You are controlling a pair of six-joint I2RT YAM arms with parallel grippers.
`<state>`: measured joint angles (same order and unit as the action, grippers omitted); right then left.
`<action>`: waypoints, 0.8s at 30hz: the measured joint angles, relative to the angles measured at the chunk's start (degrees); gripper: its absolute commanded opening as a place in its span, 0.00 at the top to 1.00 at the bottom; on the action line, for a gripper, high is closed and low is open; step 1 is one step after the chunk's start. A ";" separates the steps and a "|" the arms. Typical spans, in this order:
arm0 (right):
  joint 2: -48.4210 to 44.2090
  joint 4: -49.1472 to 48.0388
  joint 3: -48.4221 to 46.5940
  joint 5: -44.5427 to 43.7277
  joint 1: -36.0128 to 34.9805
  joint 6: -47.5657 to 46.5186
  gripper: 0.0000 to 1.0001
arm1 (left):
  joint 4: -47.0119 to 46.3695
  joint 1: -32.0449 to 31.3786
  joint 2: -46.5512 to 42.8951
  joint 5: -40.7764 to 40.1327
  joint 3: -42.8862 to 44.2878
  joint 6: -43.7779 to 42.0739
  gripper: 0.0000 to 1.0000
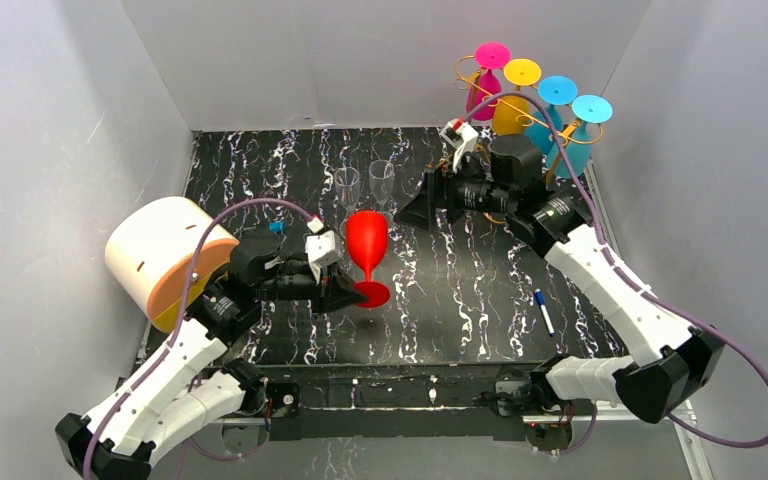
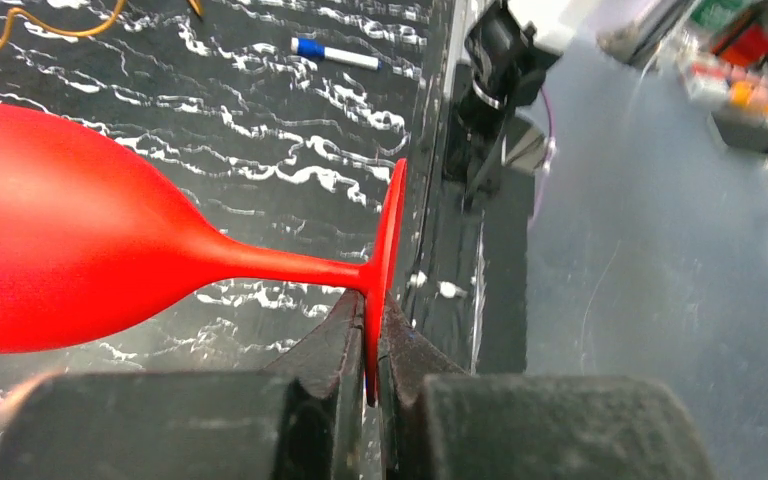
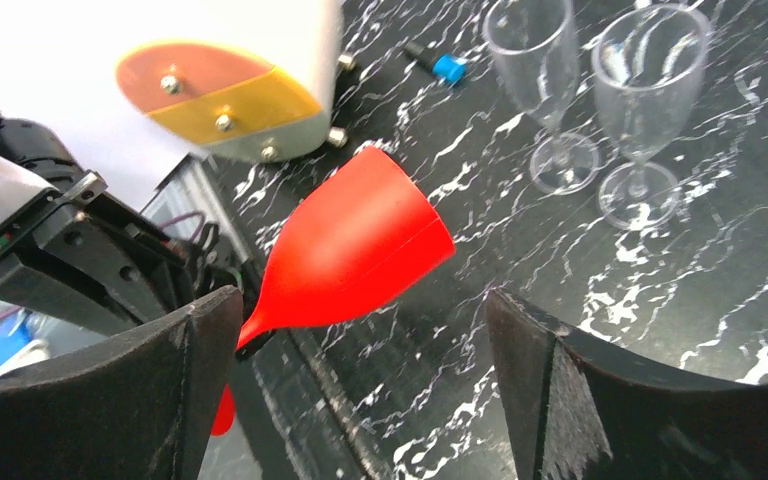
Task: Take the wine glass off the wine glass rack
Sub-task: Place the wine glass at the center of the board.
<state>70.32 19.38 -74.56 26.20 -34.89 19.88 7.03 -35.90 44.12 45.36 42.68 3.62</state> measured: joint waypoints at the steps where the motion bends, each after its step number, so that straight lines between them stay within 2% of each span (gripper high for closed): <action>1: 0.90 0.98 -1.14 1.33 0.15 -0.26 0.01 | 2.75 0.00 -0.22 0.37 0.59 -3.15 1.00; 8: 5.29 3.30 -4.42 13.70 3.32 1.03 0.01 | 13.60 0.00 -0.22 2.38 1.73 -17.53 1.00; 17: 8.68 0.96 -2.36 17.59 3.91 10.93 0.03 | 15.98 0.00 -0.35 6.51 1.75 -26.23 1.00; 22: 10.93 -0.52 -1.03 19.41 3.91 14.97 0.09 | 16.33 0.00 -0.35 9.07 1.75 -28.76 1.00; 24: 11.06 -1.62 -0.61 20.94 3.91 16.17 0.16 | 16.48 0.00 -0.35 9.88 1.79 -29.35 1.00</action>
<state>81.38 17.76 -75.18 47.13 -30.98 36.05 23.51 -35.90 43.77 55.24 44.47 -25.74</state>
